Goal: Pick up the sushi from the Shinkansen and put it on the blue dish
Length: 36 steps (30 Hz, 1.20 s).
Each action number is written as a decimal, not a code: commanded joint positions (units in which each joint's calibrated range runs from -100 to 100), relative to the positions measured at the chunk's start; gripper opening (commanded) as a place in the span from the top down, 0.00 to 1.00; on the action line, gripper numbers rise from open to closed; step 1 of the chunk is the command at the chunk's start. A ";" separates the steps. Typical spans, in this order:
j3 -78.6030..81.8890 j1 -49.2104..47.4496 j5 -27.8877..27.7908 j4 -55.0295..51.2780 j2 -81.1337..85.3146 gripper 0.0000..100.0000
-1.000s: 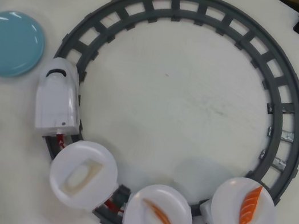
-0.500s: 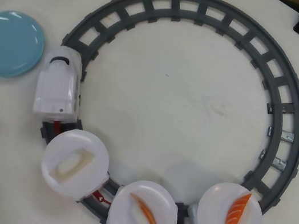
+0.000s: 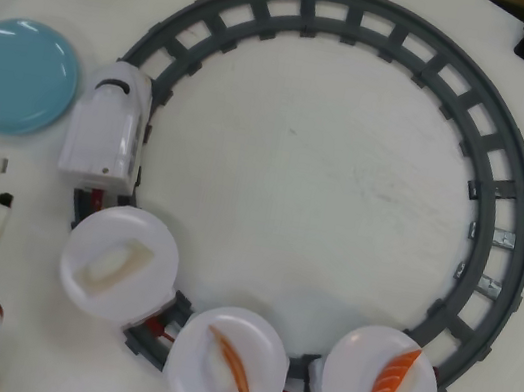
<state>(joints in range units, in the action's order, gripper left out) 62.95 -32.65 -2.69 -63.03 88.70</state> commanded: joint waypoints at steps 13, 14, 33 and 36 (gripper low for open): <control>-47.71 14.43 -1.96 -10.22 -46.76 0.82; -50.59 14.25 -3.06 -12.43 -50.25 0.82; -47.08 8.97 -25.08 -24.83 -64.76 0.63; -41.21 6.60 -24.92 -20.58 -64.85 0.64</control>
<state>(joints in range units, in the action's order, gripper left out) 18.12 -24.64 -27.32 -86.55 23.75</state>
